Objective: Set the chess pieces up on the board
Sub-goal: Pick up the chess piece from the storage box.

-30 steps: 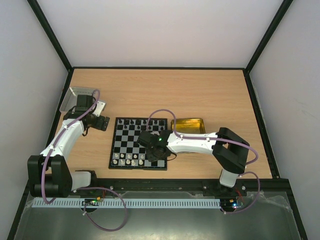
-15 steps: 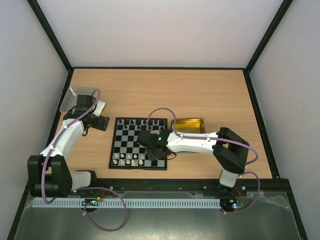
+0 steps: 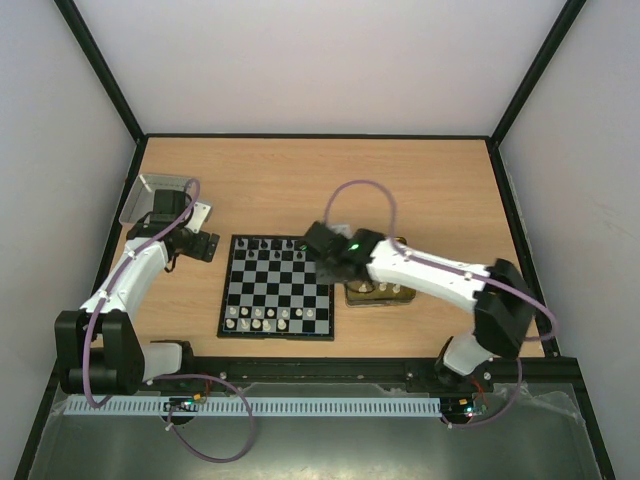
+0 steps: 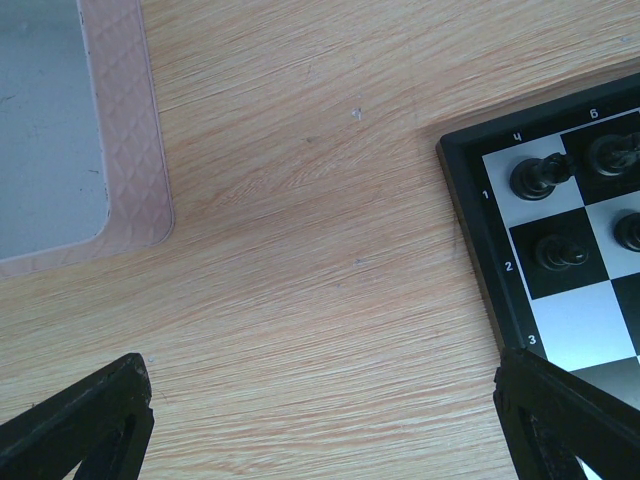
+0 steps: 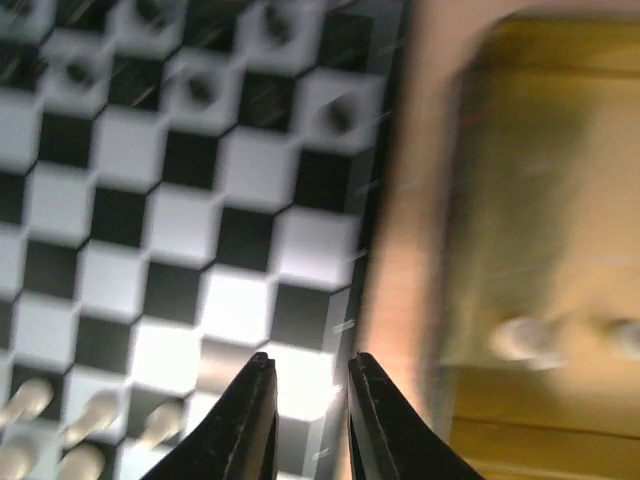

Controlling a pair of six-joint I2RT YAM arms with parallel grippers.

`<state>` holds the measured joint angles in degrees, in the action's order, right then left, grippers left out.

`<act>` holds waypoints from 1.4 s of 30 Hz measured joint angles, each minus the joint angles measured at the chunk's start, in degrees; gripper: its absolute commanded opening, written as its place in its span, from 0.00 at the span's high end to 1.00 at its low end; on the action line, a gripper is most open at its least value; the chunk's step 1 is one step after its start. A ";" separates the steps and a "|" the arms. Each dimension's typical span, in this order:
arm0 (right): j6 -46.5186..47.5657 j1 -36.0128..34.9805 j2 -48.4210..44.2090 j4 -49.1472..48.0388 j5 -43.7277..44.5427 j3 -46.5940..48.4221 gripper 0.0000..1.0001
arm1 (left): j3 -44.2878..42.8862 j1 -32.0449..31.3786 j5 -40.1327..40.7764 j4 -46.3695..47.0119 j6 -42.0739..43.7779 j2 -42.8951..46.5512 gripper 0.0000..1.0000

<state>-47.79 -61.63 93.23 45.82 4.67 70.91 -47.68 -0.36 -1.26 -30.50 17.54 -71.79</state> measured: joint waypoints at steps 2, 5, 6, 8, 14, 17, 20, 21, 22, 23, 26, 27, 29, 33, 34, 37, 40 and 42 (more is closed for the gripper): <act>0.11 5.49 -4.50 -0.39 0.72 -2.89 0.81 | 0.00 0.00 0.00 -0.02 0.00 0.00 0.06; 0.24 13.81 -10.14 -0.70 1.66 -8.52 0.80 | 0.00 0.00 0.00 0.00 0.00 0.00 0.06; 0.39 15.87 -11.10 -0.70 1.95 -10.14 0.80 | -0.02 0.00 -0.02 -0.02 0.00 0.00 0.06; 0.87 19.52 -12.15 -1.11 1.95 -13.62 0.80 | -0.02 0.00 -0.02 0.00 0.00 0.00 0.06; 2.23 26.77 -12.20 -4.24 0.59 -21.42 0.81 | -0.04 0.00 0.00 -0.02 0.04 0.00 0.06; 2.91 29.35 -12.20 -5.64 0.11 -22.77 0.81 | -0.07 0.00 0.02 -0.04 0.04 0.00 0.06; 3.63 30.62 -12.20 -6.67 -0.04 -23.02 0.81 | -0.07 0.00 0.02 -0.04 0.07 0.00 0.07; 3.80 30.80 -12.20 -6.99 -0.07 -23.02 0.81 | -0.07 0.00 0.02 -0.04 0.07 -0.02 0.06; 3.89 30.95 -12.20 -7.32 -0.09 -23.02 0.81 | -0.07 0.00 0.02 -0.02 0.04 -0.04 0.06; 4.07 31.15 -12.20 -7.61 -0.17 -23.04 0.81 | -0.07 0.00 0.00 -0.02 0.04 -0.07 0.06; 4.52 31.52 -12.20 -8.61 -0.42 -23.58 0.81 | -0.07 0.00 0.02 -0.02 0.04 -0.11 0.06; 4.72 31.74 -12.20 -8.90 -0.57 -23.87 0.81 | -0.07 0.00 0.00 -0.02 0.04 -0.11 0.06; 4.96 32.26 -12.20 -9.27 -0.87 -24.48 0.81 | -0.07 0.00 0.02 -0.02 0.04 -0.11 0.06; 5.18 32.96 -12.20 -10.05 -1.57 -25.88 0.81 | -0.07 0.00 0.02 -0.04 0.04 -0.11 0.06; 5.22 33.07 -12.17 -10.25 -1.75 -26.12 0.81 | -0.07 0.00 0.02 -0.02 0.07 -0.11 0.07; 5.38 33.18 -12.13 -10.80 -2.21 -26.71 0.81 | -0.07 0.00 0.02 -0.02 0.04 -0.11 0.06; 5.40 33.31 -12.09 -11.74 -2.64 -27.43 0.81 | -0.07 0.00 0.02 -0.02 0.04 -0.11 0.06; 5.44 33.51 -11.82 -12.11 -2.86 -27.69 0.81 | -0.07 0.00 0.00 -0.02 0.04 -0.13 0.07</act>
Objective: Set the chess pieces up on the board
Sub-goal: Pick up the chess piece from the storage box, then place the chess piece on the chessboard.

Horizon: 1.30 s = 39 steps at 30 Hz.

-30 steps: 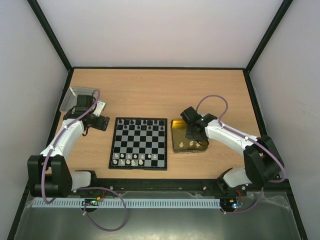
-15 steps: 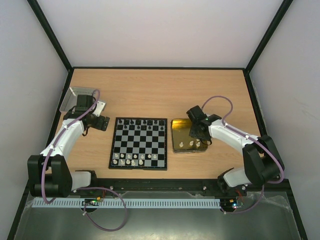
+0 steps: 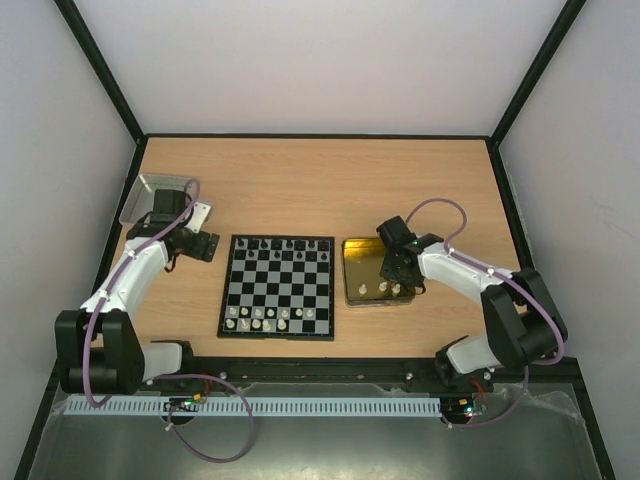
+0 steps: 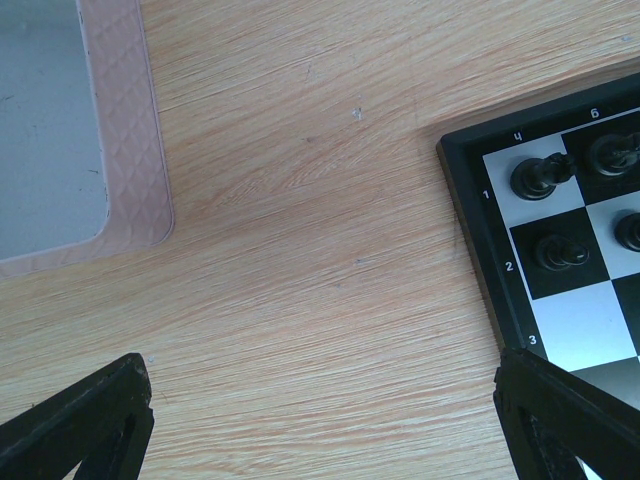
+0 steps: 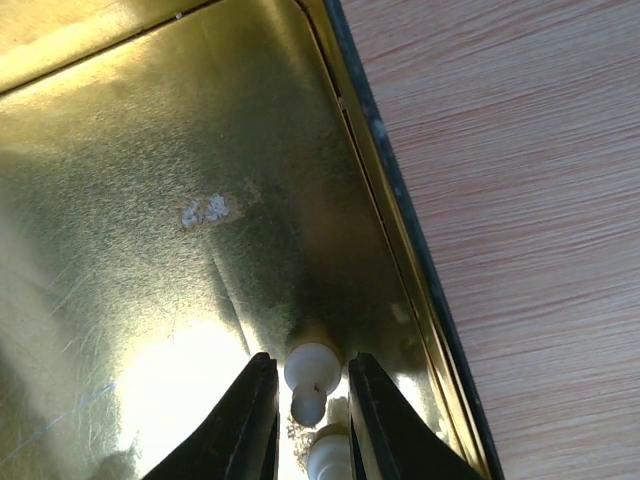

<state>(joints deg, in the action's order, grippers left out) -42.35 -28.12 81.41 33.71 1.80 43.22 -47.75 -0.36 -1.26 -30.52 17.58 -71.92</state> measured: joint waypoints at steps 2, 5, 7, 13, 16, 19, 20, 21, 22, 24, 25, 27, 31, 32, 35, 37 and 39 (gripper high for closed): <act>0.07 0.11 0.44 -0.57 -0.13 -0.20 0.84 | 0.00 0.00 0.02 0.00 0.00 0.00 0.07; 0.15 0.20 1.07 -1.53 -0.42 -0.72 0.92 | 0.00 0.00 0.02 0.00 0.00 0.00 0.07; 0.17 0.31 1.46 -1.77 -0.61 -0.92 0.93 | 0.00 0.00 0.02 0.00 0.00 0.00 0.06; 0.44 0.37 1.46 -1.77 -0.48 -0.83 0.95 | 0.00 0.00 0.02 0.00 -0.02 -0.09 0.06; 1.01 0.37 0.50 -0.52 0.24 0.15 0.96 | 0.00 0.00 0.02 0.00 -0.02 -0.24 0.06; 1.44 0.15 -1.70 1.16 0.72 2.49 0.96 | 0.00 0.00 0.02 0.04 -0.02 -0.28 0.06; 1.51 -0.26 -2.29 1.92 1.11 3.72 0.96 | 0.00 0.00 0.02 0.04 -0.02 -0.28 0.06; 1.66 -0.72 -2.64 2.64 1.66 5.01 0.96 | 0.00 0.00 0.02 0.07 -0.02 -0.31 0.06; 1.75 -1.42 -2.82 3.26 1.99 6.23 0.96 | 0.00 0.00 0.02 0.11 -0.02 -0.33 0.06; 1.86 -4.13 -2.86 4.33 2.69 8.90 0.95 | 0.00 0.00 0.02 0.20 -0.02 -0.52 0.07; 1.79 -5.84 -2.86 4.85 2.95 9.97 0.95 | 0.00 0.00 0.02 0.22 -0.02 -0.70 0.06; 1.27 -9.55 -2.64 5.90 3.10 11.89 0.95 | 0.00 0.00 0.02 0.24 -0.02 -0.94 0.07; -0.57 -17.94 -0.15 7.19 2.95 15.54 0.95 | 0.00 0.00 0.07 0.22 -0.02 -1.14 0.07; -0.98 -19.76 0.52 7.21 2.84 15.96 0.95 | 0.00 0.00 0.09 0.22 -0.02 -1.16 0.06; -2.80 -24.81 2.80 7.26 1.84 16.39 0.95 | 0.00 0.00 0.26 0.22 0.00 -1.22 0.07; -3.74 -27.32 4.28 7.21 0.70 16.35 0.94 | 0.00 0.00 0.28 0.22 0.00 -1.22 0.06; -4.55 -29.24 5.68 7.10 -0.17 16.31 0.94 | 0.00 0.00 0.31 0.22 0.00 -1.22 0.06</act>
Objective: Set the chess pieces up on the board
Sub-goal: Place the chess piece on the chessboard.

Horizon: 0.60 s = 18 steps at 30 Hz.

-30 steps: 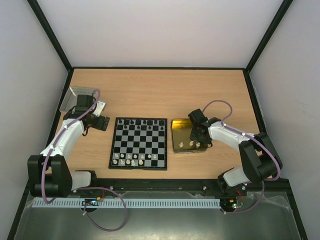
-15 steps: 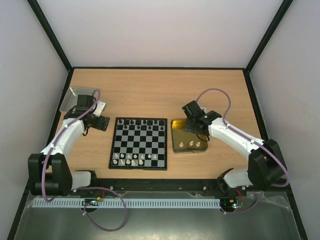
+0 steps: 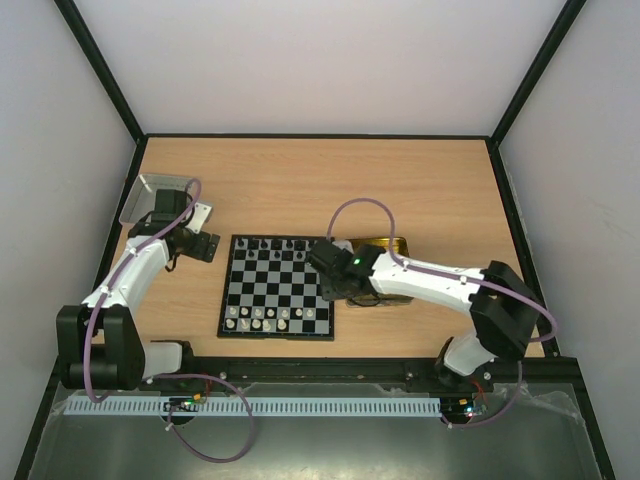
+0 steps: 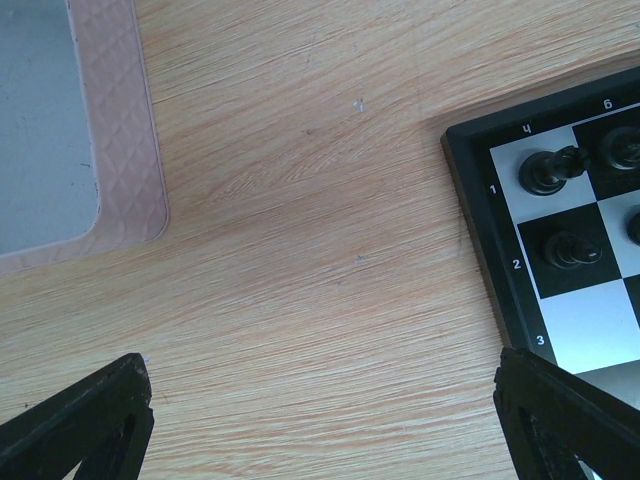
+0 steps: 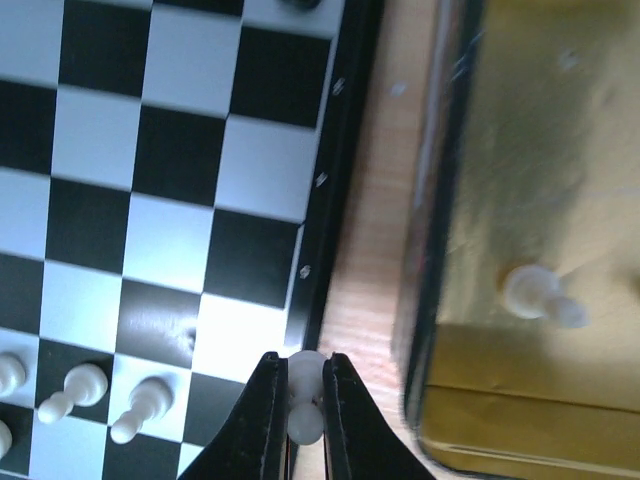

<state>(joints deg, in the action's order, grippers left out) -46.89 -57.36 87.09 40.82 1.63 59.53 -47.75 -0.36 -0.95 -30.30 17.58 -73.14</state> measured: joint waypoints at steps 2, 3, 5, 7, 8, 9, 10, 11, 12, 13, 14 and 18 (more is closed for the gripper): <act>-0.83 -2.10 1.75 -0.44 -1.03 -0.13 0.94 | 0.00 0.00 0.00 0.00 0.00 0.00 0.07; -1.11 -2.84 2.45 -0.52 -1.42 -0.17 0.94 | 0.00 0.00 0.00 0.00 0.00 0.00 0.07; -1.68 -4.26 3.85 -0.92 -2.16 -0.24 0.94 | 0.00 0.00 -0.02 0.00 0.00 -0.02 0.07; -2.16 -5.11 4.72 -1.49 -2.91 -0.42 0.94 | 0.00 0.00 -0.02 0.00 0.00 -0.02 0.07; -2.45 -5.46 4.94 -1.92 -3.23 -0.68 0.94 | 0.00 0.00 0.00 0.00 0.00 -0.02 0.07; -2.58 -5.68 5.01 -2.27 -3.50 -0.94 0.94 | 0.00 0.00 0.00 0.00 0.00 -0.02 0.07; -2.69 -5.79 5.03 -2.49 -3.76 -1.11 0.94 | 0.00 0.00 0.00 0.00 0.00 -0.02 0.07; -2.86 -5.86 5.07 -2.73 -4.11 -1.31 0.94 | 0.00 0.00 0.00 0.00 0.00 -0.02 0.07; -2.99 -5.97 5.16 -2.99 -4.37 -1.44 0.94 | 0.00 0.00 0.00 0.00 0.00 -0.02 0.07; -3.13 -6.03 5.22 -3.37 -4.55 -1.57 0.94 | 0.00 0.00 0.00 0.00 0.00 -0.02 0.07; -3.28 -6.05 5.33 -3.63 -4.72 -1.68 0.94 | 0.00 0.00 0.00 0.00 0.00 -0.02 0.07; -3.50 -6.23 5.75 -4.28 -5.22 -1.81 0.94 | 0.00 0.00 0.00 0.00 0.00 -0.02 0.07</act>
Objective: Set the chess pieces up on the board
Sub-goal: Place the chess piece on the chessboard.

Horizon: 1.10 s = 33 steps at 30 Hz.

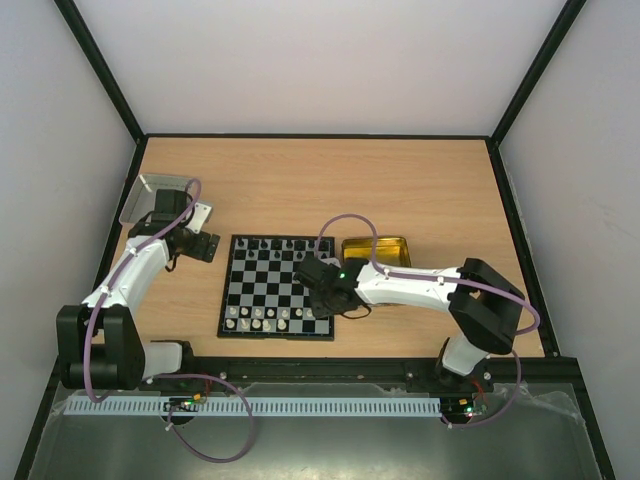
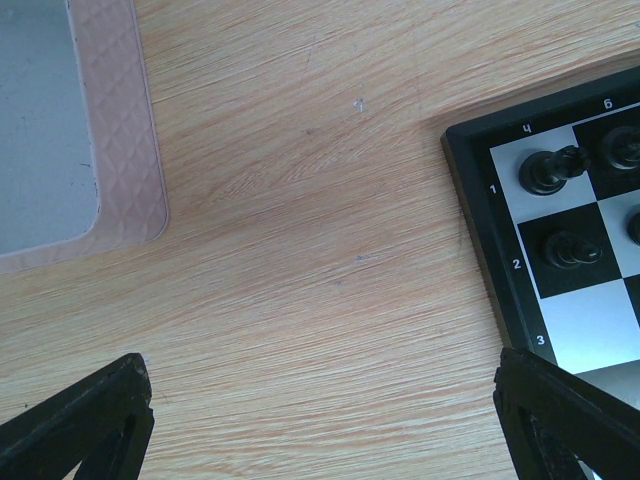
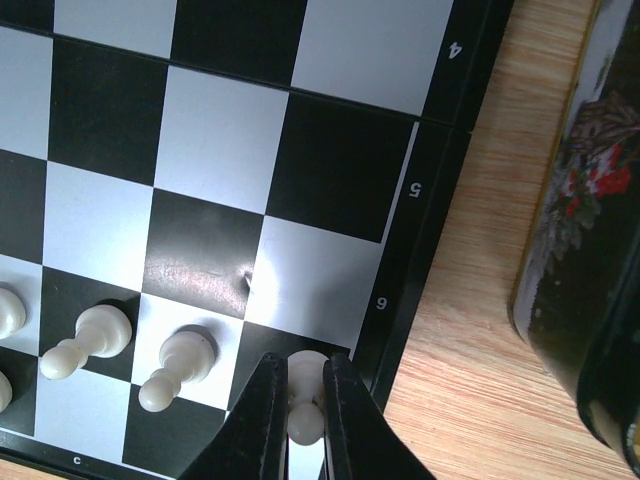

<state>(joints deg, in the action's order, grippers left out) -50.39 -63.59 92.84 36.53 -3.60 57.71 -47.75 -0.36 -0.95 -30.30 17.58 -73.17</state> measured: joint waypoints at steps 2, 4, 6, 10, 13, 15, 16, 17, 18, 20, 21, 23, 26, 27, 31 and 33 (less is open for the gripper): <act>-0.02 -0.20 0.28 -0.17 -0.28 -0.04 0.94 | 0.00 0.00 0.00 0.00 0.00 0.00 0.07; -0.04 -0.37 0.59 -0.42 -0.57 -0.04 0.94 | 0.00 0.00 0.00 0.00 0.00 0.00 0.07; -0.04 -0.59 0.90 -0.76 -0.66 -0.04 0.94 | 0.00 0.00 0.00 0.00 0.00 0.00 0.07; -0.22 -1.11 1.29 -1.14 -1.03 -0.07 0.94 | 0.00 0.00 0.00 0.00 0.00 0.00 0.07; -0.28 -1.38 1.31 -1.25 -1.05 -0.09 0.94 | 0.00 0.00 0.00 0.00 0.00 0.00 0.07; -0.39 -1.42 1.31 -1.29 -1.07 -0.15 0.93 | 0.00 0.00 0.00 0.00 0.00 0.00 0.07; -0.46 -1.42 1.31 -1.33 -1.07 -0.26 0.93 | 0.00 0.00 0.00 0.00 0.00 0.00 0.07; -0.48 -1.42 1.31 -1.33 -1.05 -0.37 0.93 | 0.00 0.00 0.00 0.00 0.00 0.00 0.07; -0.55 -1.42 1.31 -1.31 -1.07 -0.48 0.93 | 0.00 0.00 0.00 0.00 0.00 0.00 0.07; -0.68 -1.42 1.31 -1.31 -1.07 -0.61 0.93 | 0.00 0.00 0.00 0.00 0.00 0.00 0.07; -0.68 -1.42 1.31 -1.31 -1.07 -0.66 0.93 | 0.00 0.00 0.00 0.00 0.00 0.00 0.07; -0.70 -1.44 1.31 -1.31 -1.07 -0.76 0.93 | 0.00 0.00 0.00 0.00 0.00 0.00 0.07; -0.74 -1.44 1.31 -1.31 -1.22 -0.79 0.89 | 0.00 0.00 0.00 -0.02 0.00 0.00 0.07; -0.83 -1.44 1.31 -1.33 -1.31 -0.79 0.86 | 0.00 0.00 0.00 0.00 0.00 0.00 0.07; -1.03 -1.53 1.31 -1.46 -1.77 -0.83 0.78 | 0.00 0.00 -0.02 0.00 0.00 0.00 0.07; -1.11 -1.62 1.31 -1.68 -1.92 -0.85 0.78 | 0.00 0.00 -0.04 -0.02 -0.02 0.00 0.07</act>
<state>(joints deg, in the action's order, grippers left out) -51.51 -65.21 94.15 34.85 -5.52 56.86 -47.75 -0.36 -0.99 -30.33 17.56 -73.17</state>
